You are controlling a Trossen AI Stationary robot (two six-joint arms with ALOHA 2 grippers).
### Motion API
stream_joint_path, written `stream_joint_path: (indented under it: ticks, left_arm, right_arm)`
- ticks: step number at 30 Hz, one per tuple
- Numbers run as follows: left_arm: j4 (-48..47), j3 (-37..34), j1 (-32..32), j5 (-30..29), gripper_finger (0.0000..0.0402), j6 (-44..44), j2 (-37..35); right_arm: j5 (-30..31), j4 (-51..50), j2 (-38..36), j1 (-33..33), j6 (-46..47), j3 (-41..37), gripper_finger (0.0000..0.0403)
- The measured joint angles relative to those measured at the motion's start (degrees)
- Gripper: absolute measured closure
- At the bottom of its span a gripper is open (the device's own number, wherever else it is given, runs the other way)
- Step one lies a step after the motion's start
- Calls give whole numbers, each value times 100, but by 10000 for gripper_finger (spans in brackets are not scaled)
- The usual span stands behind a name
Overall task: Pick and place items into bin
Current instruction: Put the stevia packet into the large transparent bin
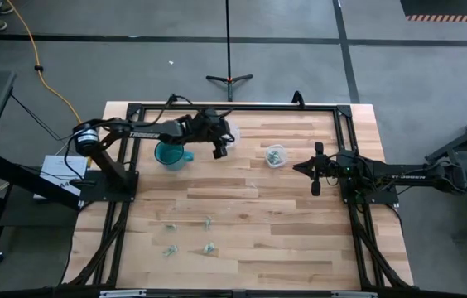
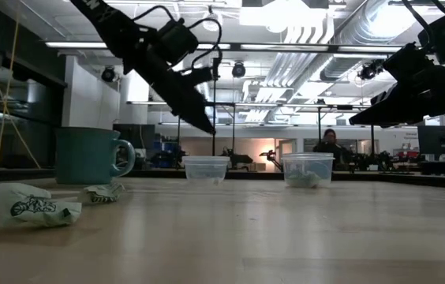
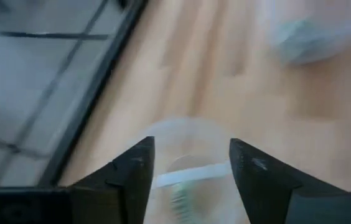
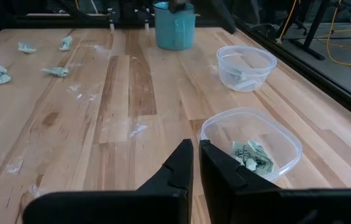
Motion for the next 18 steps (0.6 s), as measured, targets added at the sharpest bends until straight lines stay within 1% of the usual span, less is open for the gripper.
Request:
stream_joint_path:
  ticks: [2,4,6,8,10,13,18]
  left_arm:
    - [-184,0,-207,579,151,-311,-136]
    - [-329,5,-541,1100,149,-547,-260]
    - [-671,6,-923,1273,154,-916,-409]
    - [-899,4,-1386,1227,161,-1454,-522]
    - [-1176,4,-1872,1040,170,-2099,-575]
    - [-1531,4,-2584,743,183,-3325,-571]
    - [-1776,-4,-3592,351,201,-5348,-336]
  right_arm:
    - [0,-19,0,1,0,0,384]
    - [4,-38,0,0,0,0,384]
    - [20,-42,0,0,11,0,383]
    - [20,-54,0,0,13,0,382]
    - [18,-68,0,0,14,0,383]
    - [20,-88,0,1,11,0,386]
    - [20,-123,1,0,3,0,386]
